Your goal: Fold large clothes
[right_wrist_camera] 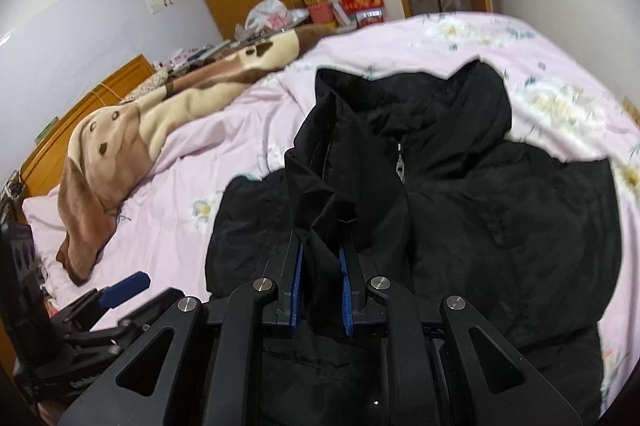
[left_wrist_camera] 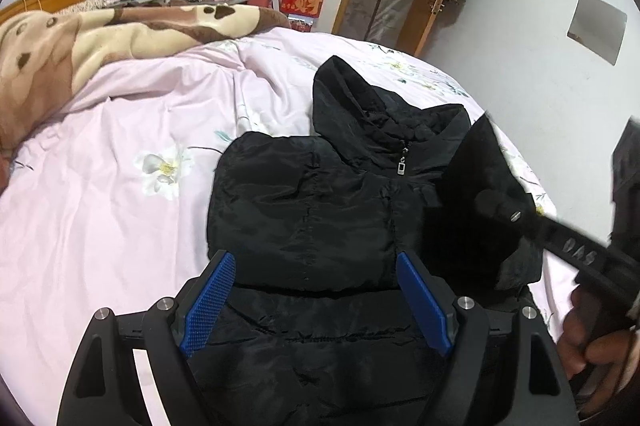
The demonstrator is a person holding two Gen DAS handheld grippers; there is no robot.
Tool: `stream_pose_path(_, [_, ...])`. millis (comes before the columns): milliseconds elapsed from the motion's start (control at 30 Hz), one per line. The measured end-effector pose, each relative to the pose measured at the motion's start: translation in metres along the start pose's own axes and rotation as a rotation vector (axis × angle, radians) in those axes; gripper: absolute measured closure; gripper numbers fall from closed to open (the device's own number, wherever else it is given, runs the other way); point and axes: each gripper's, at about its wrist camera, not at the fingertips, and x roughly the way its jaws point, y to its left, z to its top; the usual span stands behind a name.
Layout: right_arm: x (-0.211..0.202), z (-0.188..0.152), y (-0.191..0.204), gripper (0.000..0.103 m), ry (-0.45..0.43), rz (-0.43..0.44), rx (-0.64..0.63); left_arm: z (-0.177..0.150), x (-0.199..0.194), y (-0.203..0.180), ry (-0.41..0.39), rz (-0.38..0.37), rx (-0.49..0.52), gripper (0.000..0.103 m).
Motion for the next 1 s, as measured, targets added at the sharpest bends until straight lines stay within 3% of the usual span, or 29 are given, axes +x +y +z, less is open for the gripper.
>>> stream_pose_path(167, [0.011,-0.009,-0.021,0.076,0.037,0.066,0.087,0.002,0.016,0.002,0.018,-0.055,-0.046,0.021])
stream_pose_path(233, [0.008,-0.009,-0.027,0.047,0.034,0.091,0.106,0.003,0.024,-0.001,0.034,-0.085,-0.053,0.021])
stream_pose_path(267, [0.006,-0.008,-0.028,0.044,0.028,0.102,0.113,0.004,0.027,-0.003,0.042,-0.099,-0.054,0.021])
stream_pose_path(367, [-0.003,-0.006,-0.039,0.044,0.010,0.141,0.148,0.006,0.032,-0.011,0.038,-0.118,-0.051,0.021])
stream_pose_path(500, [-0.016,-0.004,-0.054,0.044,-0.006,0.108,0.174,0.010,0.047,-0.020,0.077,-0.130,-0.039,0.020])
stream_pose_path(633, [-0.040,-0.010,-0.080,0.044,-0.049,0.040,0.200,0.010,0.069,-0.032,0.111,-0.092,-0.002,0.017])
stream_pose_path(767, [-0.053,-0.022,-0.109,0.044,-0.064,-0.062,0.231,0.010,0.099,-0.042,0.192,-0.089,-0.052,0.017])
stream_pose_path(833, [-0.055,-0.027,-0.119,0.044,-0.056,-0.086,0.229,0.010,0.104,-0.048,0.186,-0.108,-0.066,0.017])
stream_pose_path(900, [-0.056,-0.030,-0.126,0.044,-0.043,-0.107,0.227,0.008,0.105,-0.058,0.174,-0.072,-0.042,0.022])
stream_pose_path(967, [-0.057,-0.032,-0.133,0.044,-0.043,-0.123,0.230,0.006,0.102,-0.070,0.154,-0.044,0.014,0.058])
stream_pose_path(1000, [-0.059,-0.033,-0.136,0.044,-0.045,-0.125,0.233,0.006,0.101,-0.075,0.149,-0.009,0.045,0.065])
